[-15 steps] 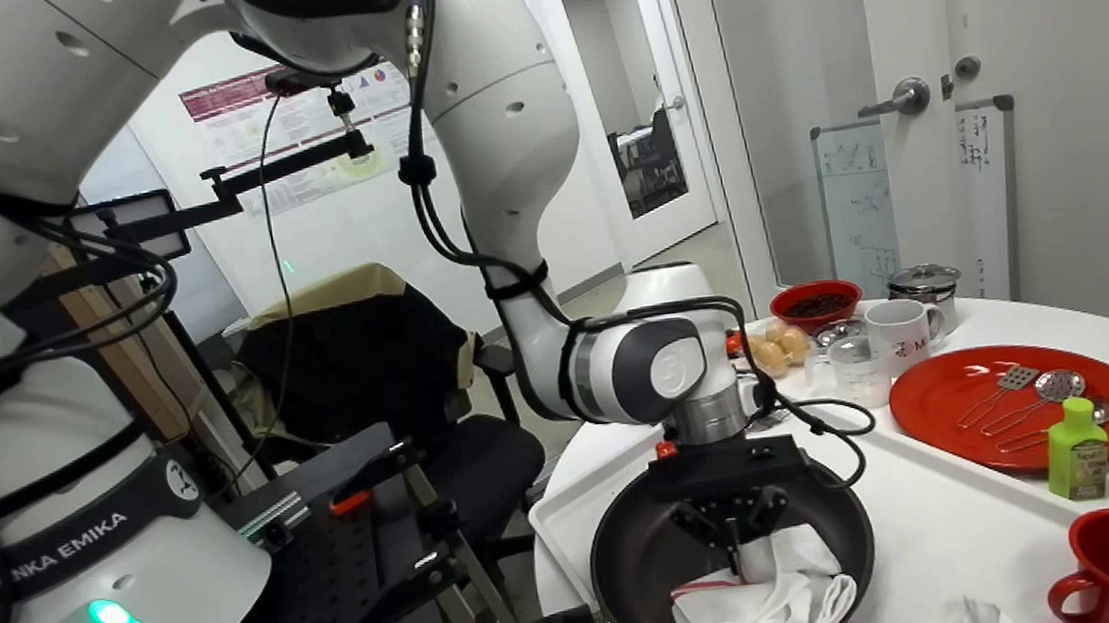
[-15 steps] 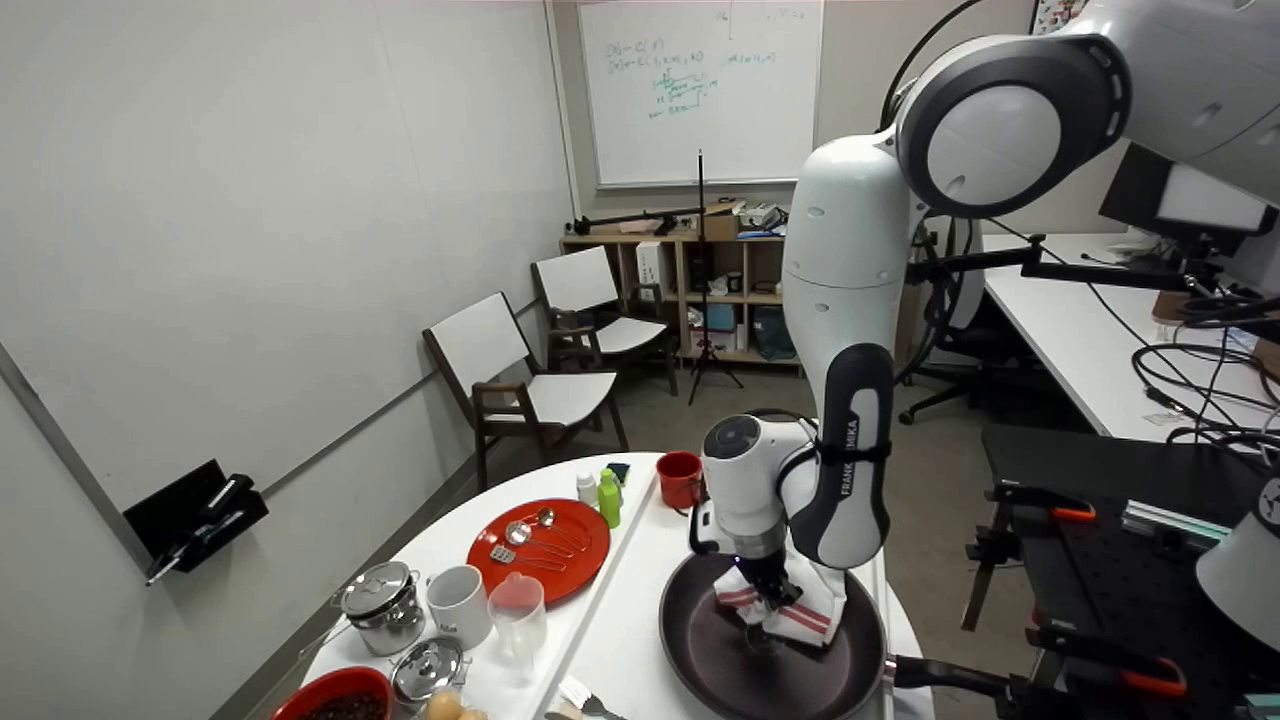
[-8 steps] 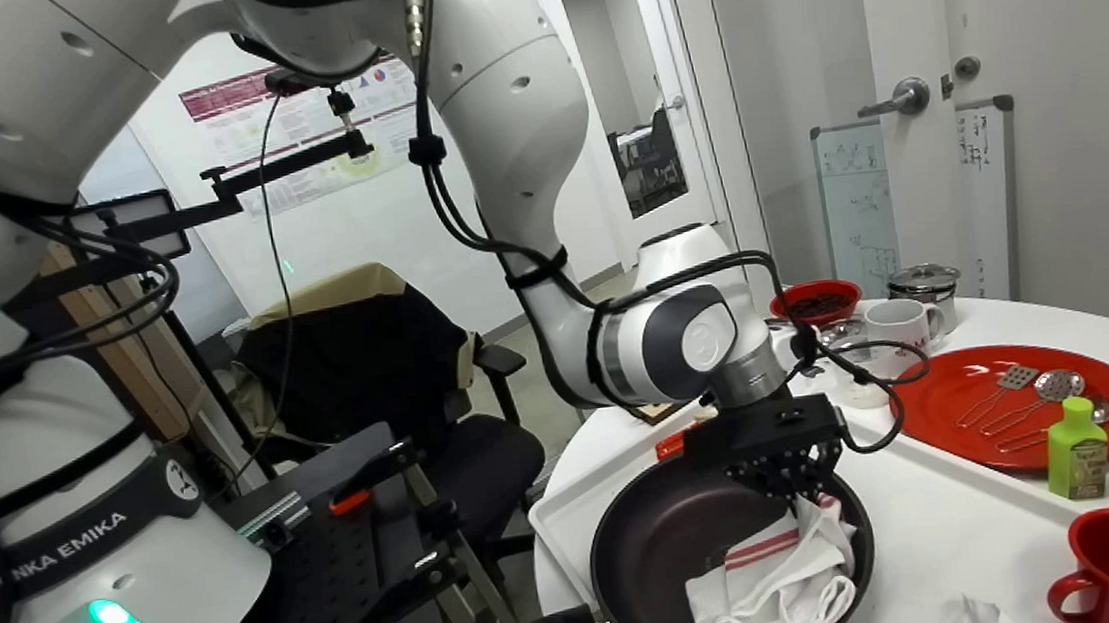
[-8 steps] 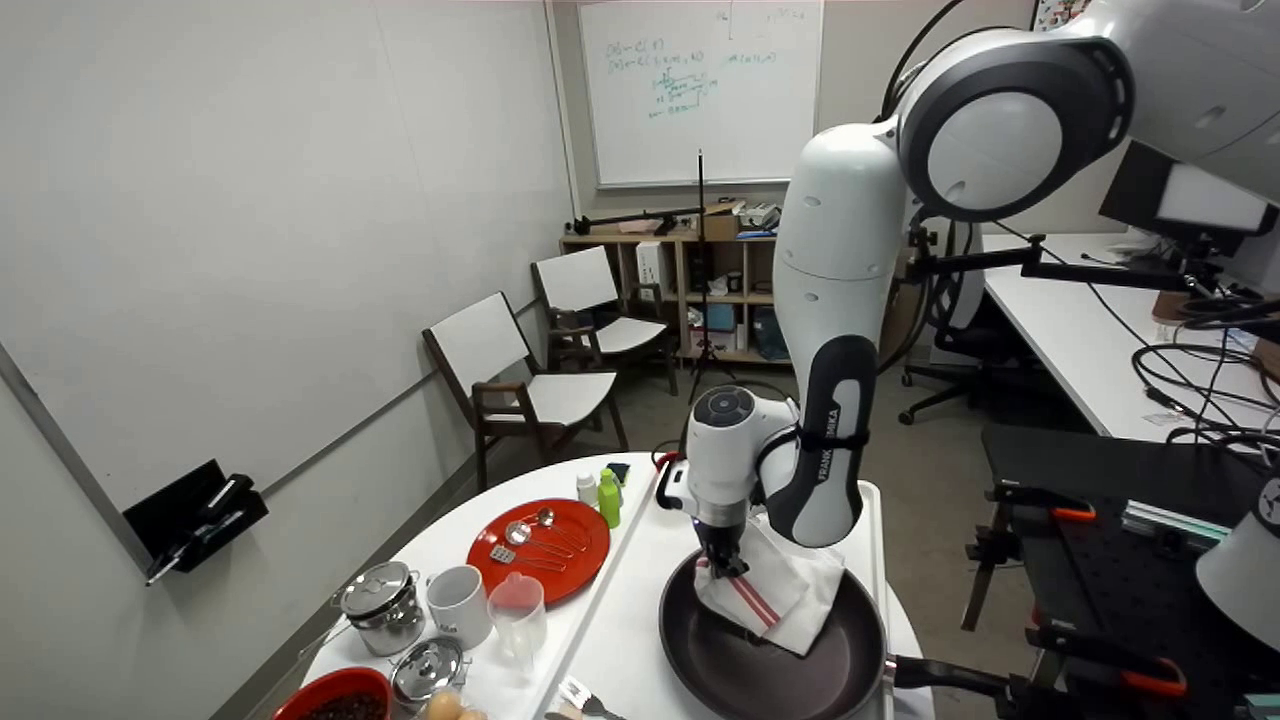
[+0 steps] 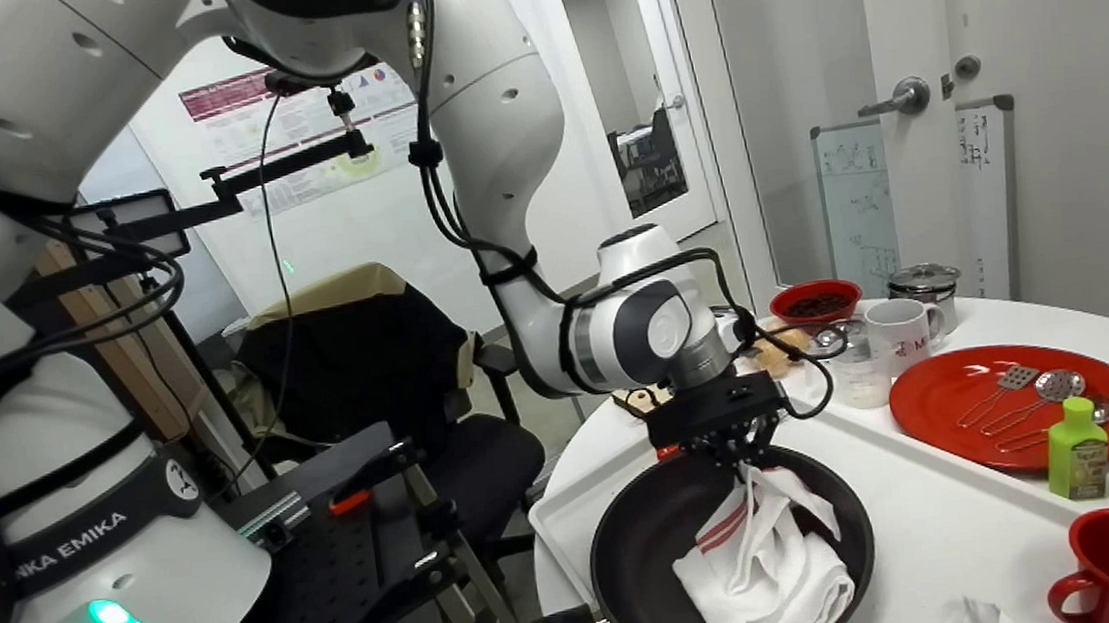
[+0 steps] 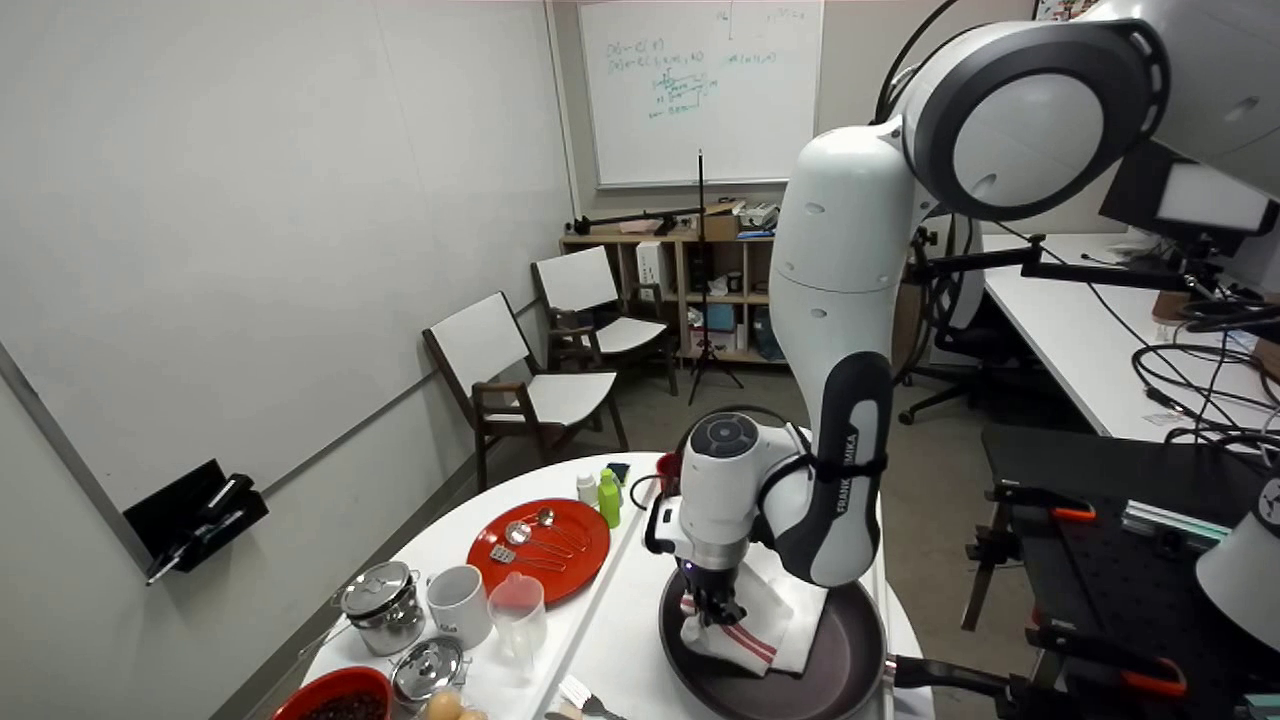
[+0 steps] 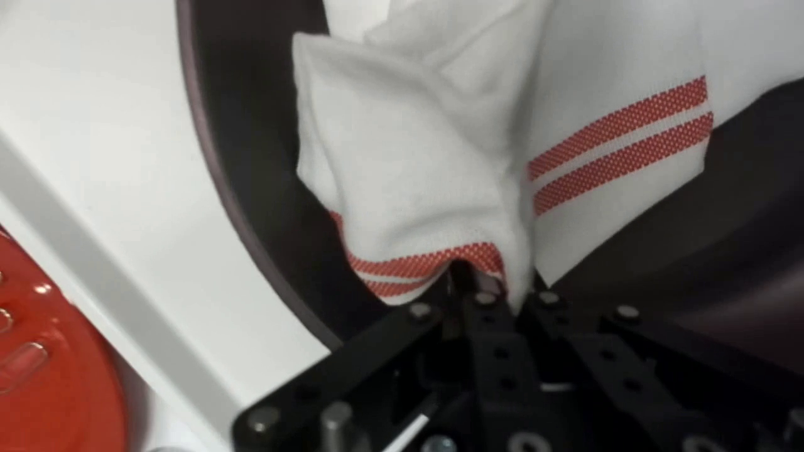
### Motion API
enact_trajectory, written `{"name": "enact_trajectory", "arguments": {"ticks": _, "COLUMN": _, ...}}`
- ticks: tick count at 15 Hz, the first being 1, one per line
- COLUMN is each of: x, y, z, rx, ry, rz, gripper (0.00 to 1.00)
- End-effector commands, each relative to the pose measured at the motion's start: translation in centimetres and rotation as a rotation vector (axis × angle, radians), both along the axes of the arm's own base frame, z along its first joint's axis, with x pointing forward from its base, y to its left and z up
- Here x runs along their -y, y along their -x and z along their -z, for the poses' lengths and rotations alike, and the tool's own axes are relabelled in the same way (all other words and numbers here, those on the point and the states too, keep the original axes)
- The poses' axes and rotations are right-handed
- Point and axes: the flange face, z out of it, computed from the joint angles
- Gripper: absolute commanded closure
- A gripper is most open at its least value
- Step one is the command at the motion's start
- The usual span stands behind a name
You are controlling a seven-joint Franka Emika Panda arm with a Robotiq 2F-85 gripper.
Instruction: Use the red and white towel to wipe the pan
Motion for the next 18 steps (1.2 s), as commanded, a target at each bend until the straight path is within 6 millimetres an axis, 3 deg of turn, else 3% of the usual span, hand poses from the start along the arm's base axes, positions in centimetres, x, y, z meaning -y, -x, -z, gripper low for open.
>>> {"name": "enact_trajectory", "arguments": {"ticks": 1, "x": -3.1, "y": 2.5, "z": -0.4, "rx": -0.031, "ry": -0.043, "rz": -0.140, "gripper": 0.99}}
{"name": "enact_trajectory", "arguments": {"ticks": 5, "x": -6.8, "y": 6.5, "z": 0.7, "rx": -0.139, "ry": -0.087, "rz": -0.321, "gripper": 0.99}}
{"name": "enact_trajectory", "arguments": {"ticks": 9, "x": -8.0, "y": 10.0, "z": 1.8, "rx": -0.258, "ry": -0.089, "rz": -0.456, "gripper": 0.99}}
{"name": "enact_trajectory", "arguments": {"ticks": 13, "x": -6.6, "y": 11.3, "z": 2.4, "rx": -0.366, "ry": -0.056, "rz": -0.495, "gripper": 0.99}}
{"name": "enact_trajectory", "arguments": {"ticks": 18, "x": -1.0, "y": 9.5, "z": 2.7, "rx": -0.411, "ry": 0.013, "rz": -0.360, "gripper": 0.99}}
